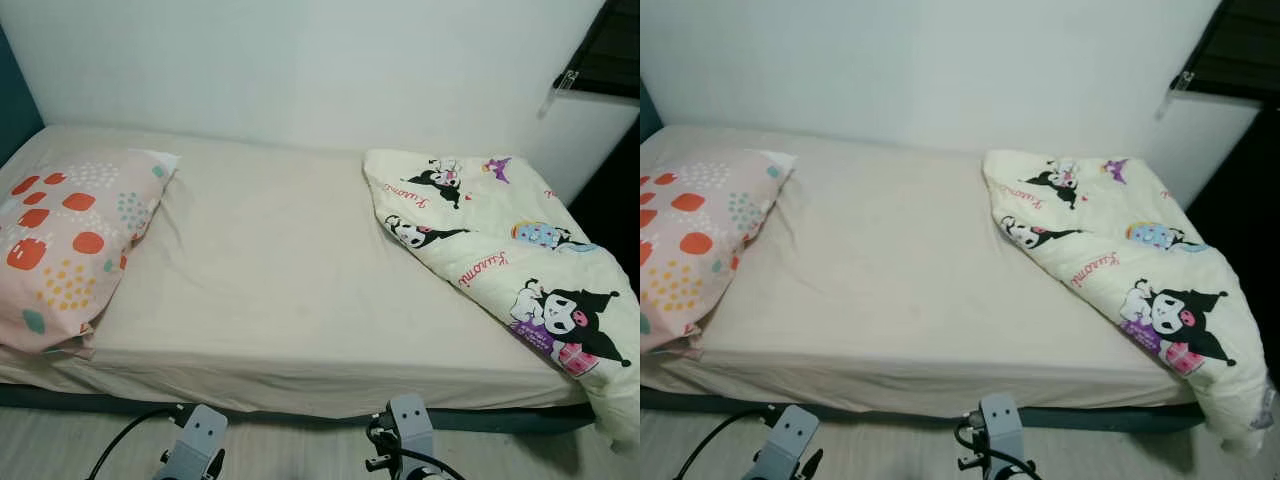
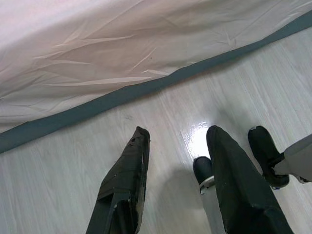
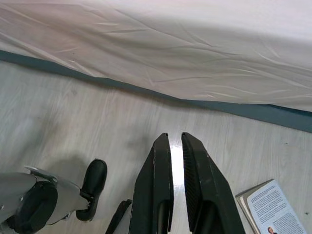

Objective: Clean up the room

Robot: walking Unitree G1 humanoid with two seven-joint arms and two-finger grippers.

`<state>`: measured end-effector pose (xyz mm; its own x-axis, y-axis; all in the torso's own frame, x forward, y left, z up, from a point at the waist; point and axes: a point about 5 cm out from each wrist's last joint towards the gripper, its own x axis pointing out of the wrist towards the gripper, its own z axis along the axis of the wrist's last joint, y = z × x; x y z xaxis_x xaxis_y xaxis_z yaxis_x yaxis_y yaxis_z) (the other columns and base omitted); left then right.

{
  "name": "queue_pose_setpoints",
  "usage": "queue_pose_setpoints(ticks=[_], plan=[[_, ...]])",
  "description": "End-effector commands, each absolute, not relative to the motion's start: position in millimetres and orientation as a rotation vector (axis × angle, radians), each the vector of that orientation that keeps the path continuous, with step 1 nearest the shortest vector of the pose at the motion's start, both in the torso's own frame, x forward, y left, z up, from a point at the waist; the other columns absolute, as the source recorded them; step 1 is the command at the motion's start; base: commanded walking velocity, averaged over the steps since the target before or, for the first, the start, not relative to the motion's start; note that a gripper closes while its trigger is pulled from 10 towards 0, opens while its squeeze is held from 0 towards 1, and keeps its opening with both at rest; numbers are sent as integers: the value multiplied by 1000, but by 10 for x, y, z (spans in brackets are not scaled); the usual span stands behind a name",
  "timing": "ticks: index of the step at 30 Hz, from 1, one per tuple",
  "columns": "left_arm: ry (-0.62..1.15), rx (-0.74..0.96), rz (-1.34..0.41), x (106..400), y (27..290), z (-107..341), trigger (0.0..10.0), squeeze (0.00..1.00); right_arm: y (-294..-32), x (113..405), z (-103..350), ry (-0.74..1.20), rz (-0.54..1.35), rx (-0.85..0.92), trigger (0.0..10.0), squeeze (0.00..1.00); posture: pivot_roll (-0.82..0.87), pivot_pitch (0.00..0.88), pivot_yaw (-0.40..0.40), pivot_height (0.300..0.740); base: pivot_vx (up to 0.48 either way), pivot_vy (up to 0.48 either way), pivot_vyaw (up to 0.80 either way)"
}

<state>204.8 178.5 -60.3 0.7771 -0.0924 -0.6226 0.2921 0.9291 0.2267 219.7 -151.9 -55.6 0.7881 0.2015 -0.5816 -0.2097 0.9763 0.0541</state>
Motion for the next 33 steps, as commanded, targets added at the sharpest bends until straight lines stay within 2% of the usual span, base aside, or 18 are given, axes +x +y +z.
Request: queue_pose_setpoints(ticks=[1,33], plan=[[659,337,-229,2036,1778,-616,10000,0,-1521,2171,-584,650,212,-8,10000,0,9,0,-18,740,0,0,0],[649,339,-207,2104,1857,-570,10000,0,-1487,2179,-584,652,207,8,10000,0,14,1,-4,740,0,0,0]])
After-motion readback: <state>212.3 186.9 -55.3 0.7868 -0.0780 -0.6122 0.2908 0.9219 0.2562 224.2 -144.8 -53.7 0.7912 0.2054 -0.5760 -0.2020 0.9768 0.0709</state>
